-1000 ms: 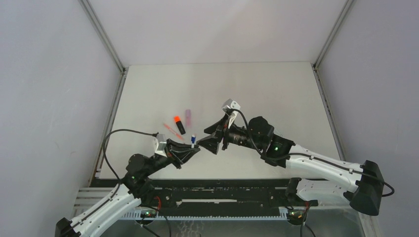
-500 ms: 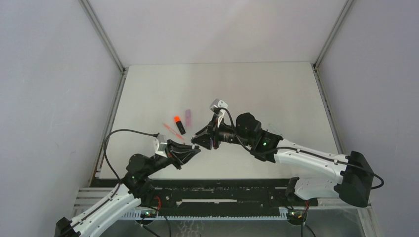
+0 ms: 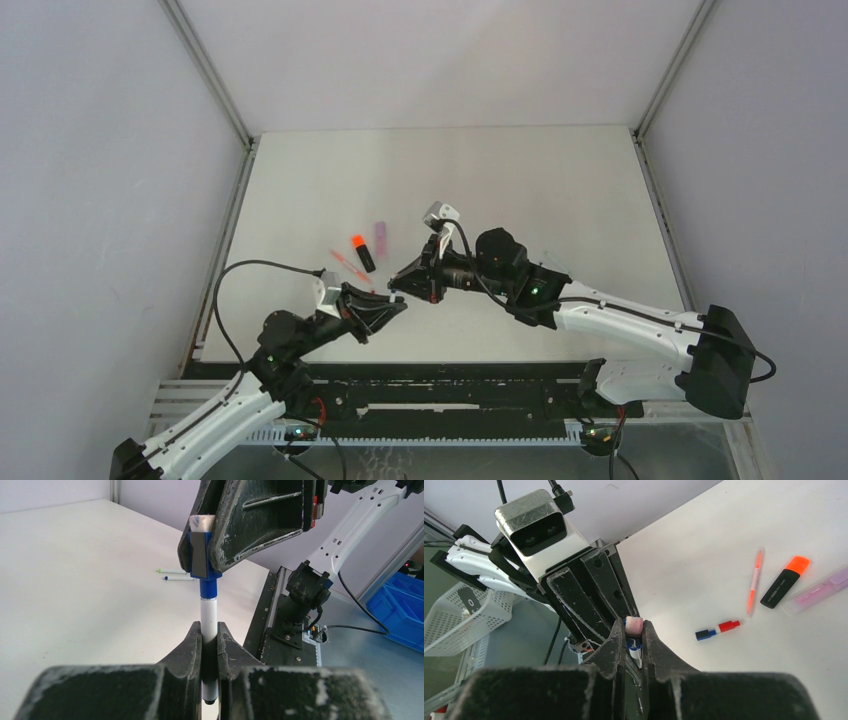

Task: Insert the pens into the pen caps
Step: Press the pen cap onto the pen.

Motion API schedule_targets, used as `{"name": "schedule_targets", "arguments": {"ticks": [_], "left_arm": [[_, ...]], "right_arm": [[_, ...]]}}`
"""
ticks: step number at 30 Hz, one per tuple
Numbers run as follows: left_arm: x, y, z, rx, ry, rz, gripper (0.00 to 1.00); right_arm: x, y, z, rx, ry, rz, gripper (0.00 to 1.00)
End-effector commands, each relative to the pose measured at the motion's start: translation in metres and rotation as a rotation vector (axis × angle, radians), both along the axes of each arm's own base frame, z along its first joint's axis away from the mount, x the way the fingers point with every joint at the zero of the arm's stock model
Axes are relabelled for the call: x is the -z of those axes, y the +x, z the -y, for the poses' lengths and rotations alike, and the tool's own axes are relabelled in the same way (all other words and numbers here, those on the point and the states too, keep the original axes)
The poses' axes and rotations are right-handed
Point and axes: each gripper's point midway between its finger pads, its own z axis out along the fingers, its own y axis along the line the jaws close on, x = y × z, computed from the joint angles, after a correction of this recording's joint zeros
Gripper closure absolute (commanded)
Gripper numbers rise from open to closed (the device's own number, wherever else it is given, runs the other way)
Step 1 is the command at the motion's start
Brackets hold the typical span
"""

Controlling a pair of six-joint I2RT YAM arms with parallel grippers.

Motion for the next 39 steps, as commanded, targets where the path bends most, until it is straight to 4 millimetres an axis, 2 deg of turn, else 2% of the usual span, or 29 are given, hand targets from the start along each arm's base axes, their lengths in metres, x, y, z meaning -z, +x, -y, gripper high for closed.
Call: {"name": "schedule_targets", "arguments": {"ticks": [1, 7, 12, 21, 28, 39], "left_arm": [[-0.072, -0.005, -0.011, -0.029, -0.178, 0.14, 1.0], [-0.116, -0.018, -0.019, -0.004, -0.262, 0.202, 1.0], [-0.137, -0.026, -0.023, 0.013, -0.302, 0.234, 1.0], [-0.157, -0.035, -0.03, 0.024, -0.35, 0.278, 1.0], [-0.167, -0.042, -0.036, 0.038, -0.377, 0.299, 1.0], [-0.171, -0.041, -0.043, 0.026, -0.404, 0.301, 1.0]], "right_arm": [[0.048, -0.031, 0.001, -0.083, -0.129, -0.15, 1.0], [0.09, -0.066, 0.01, -0.162, -0.233, -0.266, 1.0], [0.113, -0.092, 0.02, -0.226, -0.308, -0.348, 1.0], [0.142, -0.13, 0.037, -0.334, -0.401, -0.445, 1.0], [0.149, -0.157, 0.05, -0.474, -0.455, -0.481, 1.0], [0.174, -0.177, 0.08, -0.599, -0.586, -0.538, 1.0]]}}
